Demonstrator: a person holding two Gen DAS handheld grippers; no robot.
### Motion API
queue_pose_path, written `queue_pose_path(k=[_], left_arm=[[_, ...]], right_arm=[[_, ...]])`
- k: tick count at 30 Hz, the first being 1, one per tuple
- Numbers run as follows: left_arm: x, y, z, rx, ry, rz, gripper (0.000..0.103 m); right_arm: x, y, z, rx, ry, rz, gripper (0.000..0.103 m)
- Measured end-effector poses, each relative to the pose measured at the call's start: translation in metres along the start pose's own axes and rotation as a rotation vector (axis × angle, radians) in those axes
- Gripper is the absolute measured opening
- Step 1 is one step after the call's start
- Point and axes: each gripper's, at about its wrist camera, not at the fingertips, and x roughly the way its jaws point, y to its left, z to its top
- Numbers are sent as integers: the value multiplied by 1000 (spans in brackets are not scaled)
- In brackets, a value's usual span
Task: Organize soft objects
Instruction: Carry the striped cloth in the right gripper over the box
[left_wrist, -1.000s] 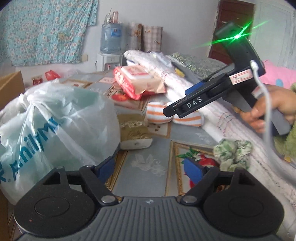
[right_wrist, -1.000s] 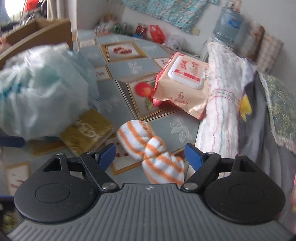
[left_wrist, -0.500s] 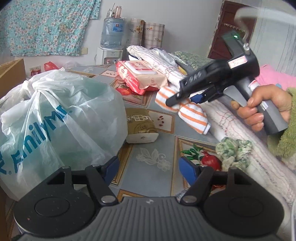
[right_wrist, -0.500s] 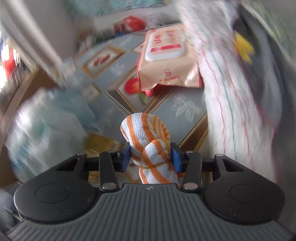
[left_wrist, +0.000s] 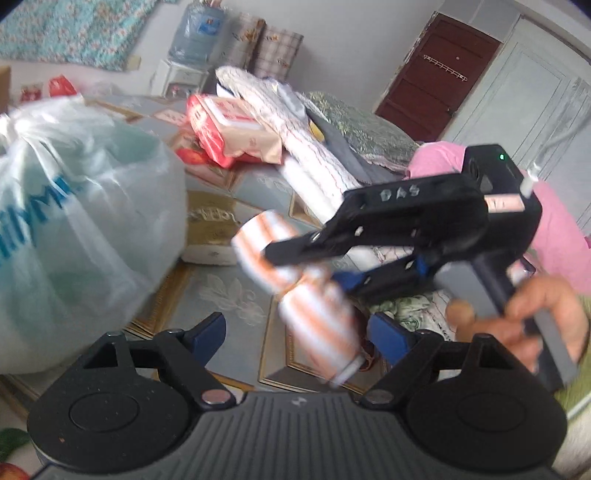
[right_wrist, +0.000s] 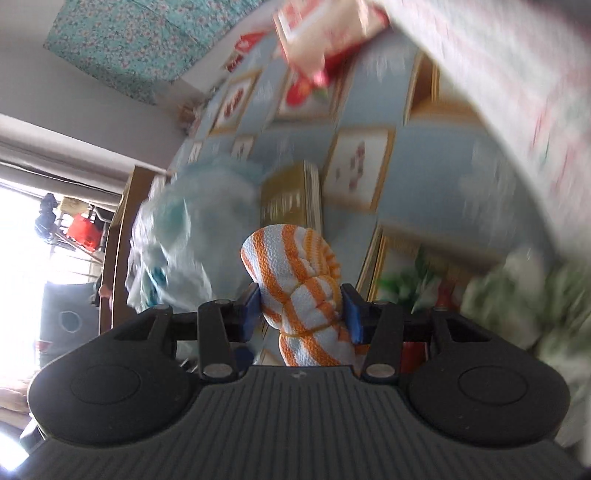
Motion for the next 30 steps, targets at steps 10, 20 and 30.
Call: queue_pose_path(k=[10,20,30], left_arm=[[27,6,-5,-27,86,27,71],[25,1,-4,2,74,42,54],[-45,-20,2,98,-72,68,54]], right_arm=[[16,-3,-18,43,36,7,49],[10,-6,-24,12,34,52,47],[-27,35,-38,-107,-14,182,46]])
